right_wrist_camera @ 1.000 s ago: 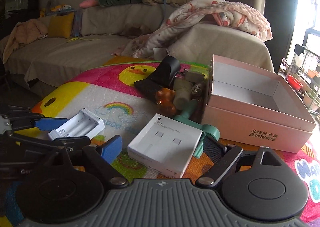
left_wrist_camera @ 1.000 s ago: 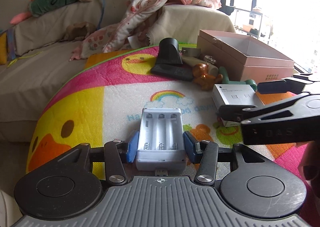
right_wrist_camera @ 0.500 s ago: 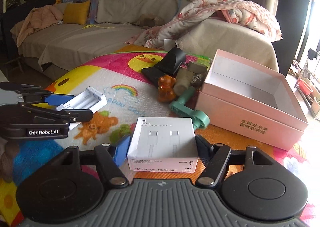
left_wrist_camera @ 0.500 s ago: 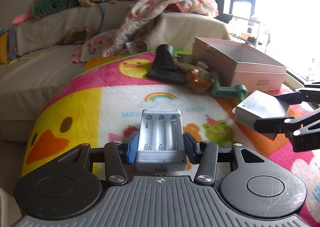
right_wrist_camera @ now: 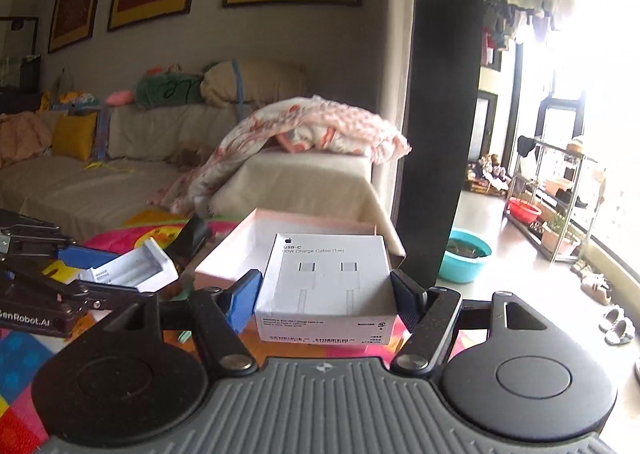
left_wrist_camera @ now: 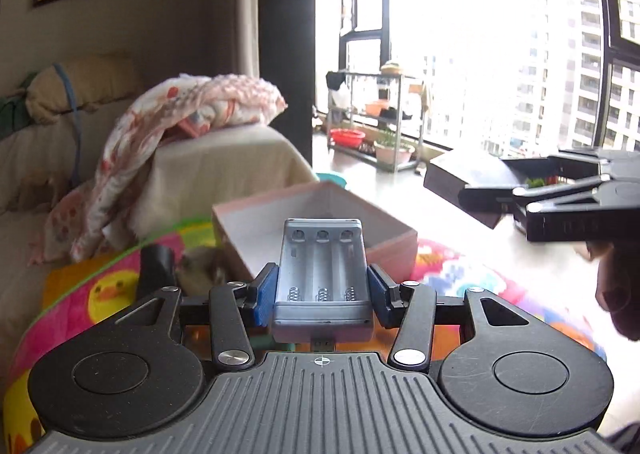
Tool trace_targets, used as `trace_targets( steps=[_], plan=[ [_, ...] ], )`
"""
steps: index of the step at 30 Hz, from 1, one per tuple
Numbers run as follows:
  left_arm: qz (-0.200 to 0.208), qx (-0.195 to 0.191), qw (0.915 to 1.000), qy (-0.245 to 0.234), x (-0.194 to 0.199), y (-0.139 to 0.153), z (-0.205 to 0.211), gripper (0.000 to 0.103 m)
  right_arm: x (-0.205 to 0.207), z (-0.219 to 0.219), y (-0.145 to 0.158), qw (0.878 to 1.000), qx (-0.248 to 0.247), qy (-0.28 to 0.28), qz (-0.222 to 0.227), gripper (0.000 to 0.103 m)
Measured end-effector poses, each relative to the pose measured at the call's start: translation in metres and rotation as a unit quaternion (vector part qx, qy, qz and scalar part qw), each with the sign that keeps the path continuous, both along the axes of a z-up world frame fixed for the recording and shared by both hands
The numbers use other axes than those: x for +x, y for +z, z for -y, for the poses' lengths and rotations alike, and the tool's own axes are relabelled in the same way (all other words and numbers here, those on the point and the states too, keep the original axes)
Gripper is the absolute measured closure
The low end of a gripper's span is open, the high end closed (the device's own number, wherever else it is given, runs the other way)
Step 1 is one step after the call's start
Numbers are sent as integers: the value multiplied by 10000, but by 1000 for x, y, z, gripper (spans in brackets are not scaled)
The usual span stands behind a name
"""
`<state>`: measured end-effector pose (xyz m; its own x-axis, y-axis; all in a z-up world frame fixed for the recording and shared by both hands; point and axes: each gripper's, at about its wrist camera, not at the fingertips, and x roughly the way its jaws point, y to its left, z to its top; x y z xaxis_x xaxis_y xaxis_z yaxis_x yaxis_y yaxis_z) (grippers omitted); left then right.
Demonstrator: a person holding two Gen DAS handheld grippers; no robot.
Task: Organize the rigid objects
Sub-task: 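Carry the charger into the pink box with left while right drops the white cable box in, then reach the left tool to the bear figurine while right reaches the teal crank toy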
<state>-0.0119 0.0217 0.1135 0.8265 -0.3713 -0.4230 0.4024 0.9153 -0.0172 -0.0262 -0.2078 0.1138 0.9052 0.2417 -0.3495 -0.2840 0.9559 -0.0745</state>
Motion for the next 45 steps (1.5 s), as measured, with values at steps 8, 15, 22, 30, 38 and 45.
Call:
trace_targets(
  steps=[8,15,22,30,38,45],
  plan=[
    [-440,-1226,9915,46,133,21,3,50,96,-7,5,9995,258,-141,143,34],
    [-678,-1026,9917,363,162,-22,2,52,132,-41,-41,9991,-395,-76,-156,24],
    [-287,-1181,9856,1178,98,-41,-61,52,76,-28,-77,9984,-93,140,-537,24],
    [-982,-1730,9559,2163,68,-79,-125,52,56,-24,-103,9917,637,45,-1112,24],
    [-1090,-1315,9675,1867,74,-85,-96,52,61,-27,-110,9897,599,40,-1303,24],
    [-1014,-1092,9755,1620,72,-85,-78,52,62,-27,-112,9882,643,32,-1390,24]
  ],
)
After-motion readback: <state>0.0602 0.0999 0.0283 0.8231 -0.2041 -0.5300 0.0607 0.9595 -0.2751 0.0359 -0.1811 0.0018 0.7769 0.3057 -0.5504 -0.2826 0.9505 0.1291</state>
